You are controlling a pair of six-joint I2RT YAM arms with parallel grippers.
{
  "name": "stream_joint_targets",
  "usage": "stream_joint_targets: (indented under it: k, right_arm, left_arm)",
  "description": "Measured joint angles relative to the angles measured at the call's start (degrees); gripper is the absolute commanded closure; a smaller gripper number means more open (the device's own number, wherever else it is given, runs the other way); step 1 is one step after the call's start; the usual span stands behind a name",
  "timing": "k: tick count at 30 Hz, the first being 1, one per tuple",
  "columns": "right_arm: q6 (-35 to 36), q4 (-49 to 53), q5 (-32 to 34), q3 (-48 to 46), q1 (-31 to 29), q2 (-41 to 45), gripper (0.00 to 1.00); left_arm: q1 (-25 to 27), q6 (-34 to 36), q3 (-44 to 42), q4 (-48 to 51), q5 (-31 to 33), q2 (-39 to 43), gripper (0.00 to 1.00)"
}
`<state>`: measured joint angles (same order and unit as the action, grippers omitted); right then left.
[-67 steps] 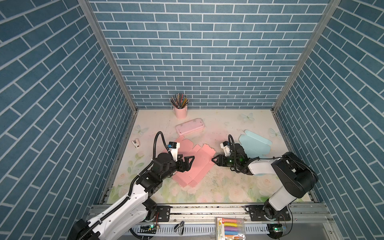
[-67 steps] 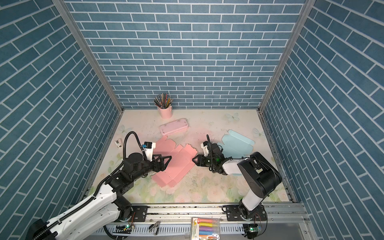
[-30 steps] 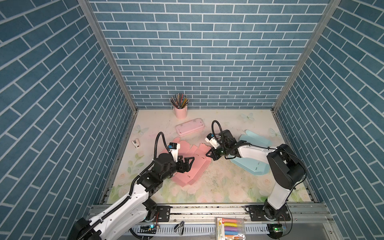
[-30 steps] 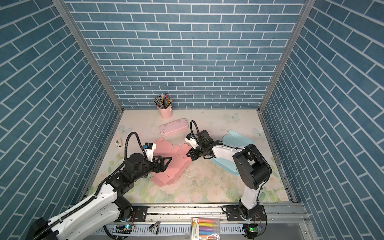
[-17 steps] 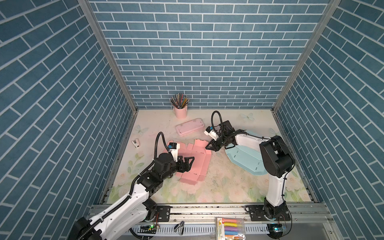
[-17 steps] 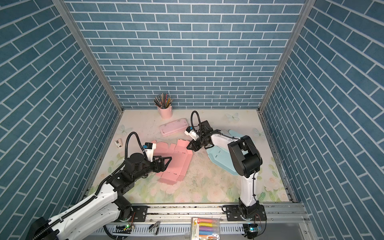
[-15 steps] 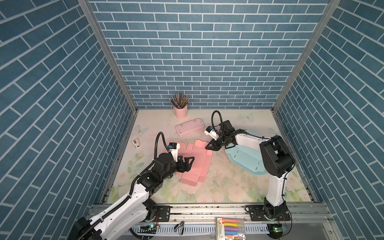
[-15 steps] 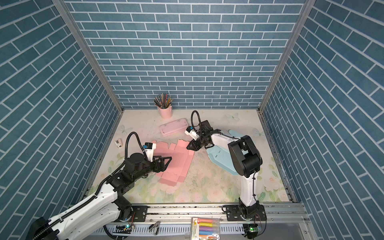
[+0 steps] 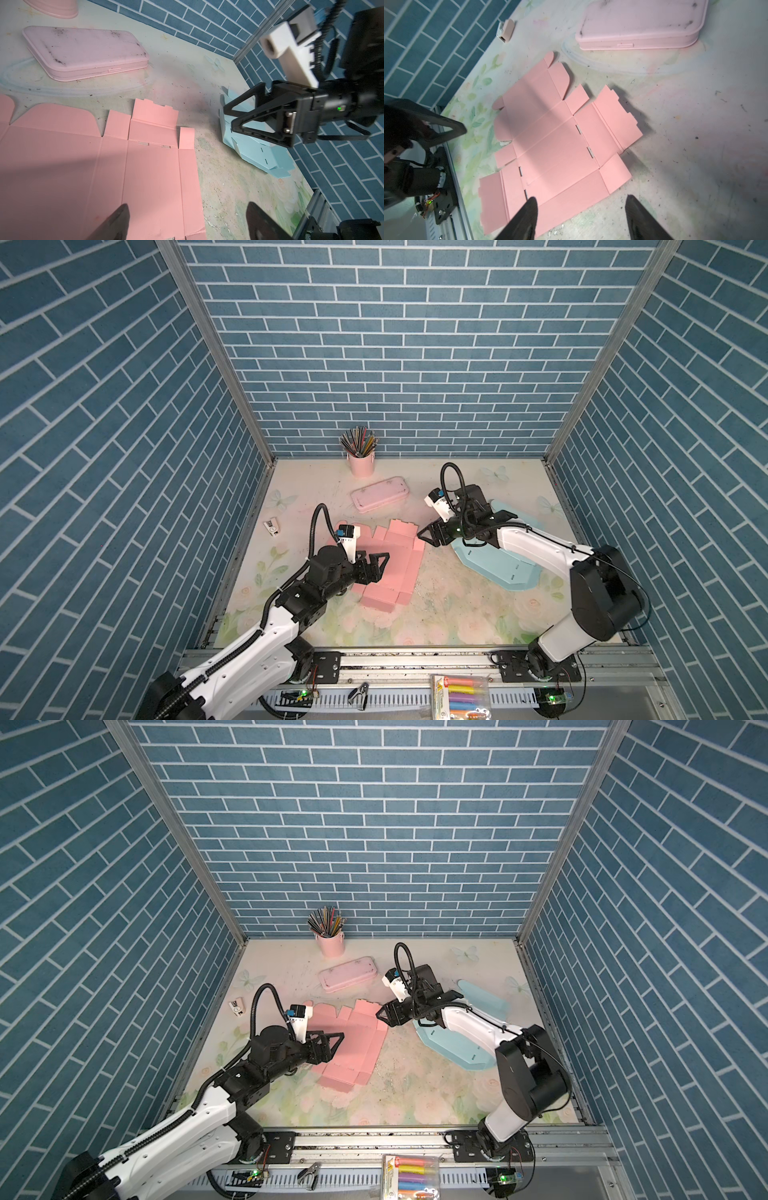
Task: Fold the paper box
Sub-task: 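Lower both grippers onto opposite edges of the pink blank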
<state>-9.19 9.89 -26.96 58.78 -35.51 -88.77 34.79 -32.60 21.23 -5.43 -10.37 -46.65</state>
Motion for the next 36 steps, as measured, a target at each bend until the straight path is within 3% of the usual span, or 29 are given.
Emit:
stream_joint_targets:
  k: [7,13,22,36]
  right_arm:
    - [-10.08,-2.62,2.34,-11.43,-5.51,7.3,0.31]
    - [-19.3,-8.37,1.79,-19.56,-6.58,10.29,0.31]
    - [-29.4,-19.89,0.37,-26.27,-7.1,8.74,0.32]
    - [-34.58,-31.5,0.2,-27.65,-7.15,0.22,0.38]
  left_arm:
    - [0.0,0.61,-0.11,-0.39,0.02,-1.64,0.12]
    - [0.0,1.53,-0.61,-1.55,0.0,-1.75,0.11]
    - [-0.13,3.08,-0.83,-2.4,-0.81,-3.78,0.11]
    - [-0.35,3.02,-4.07,-3.93,-1.53,-5.9,0.2]
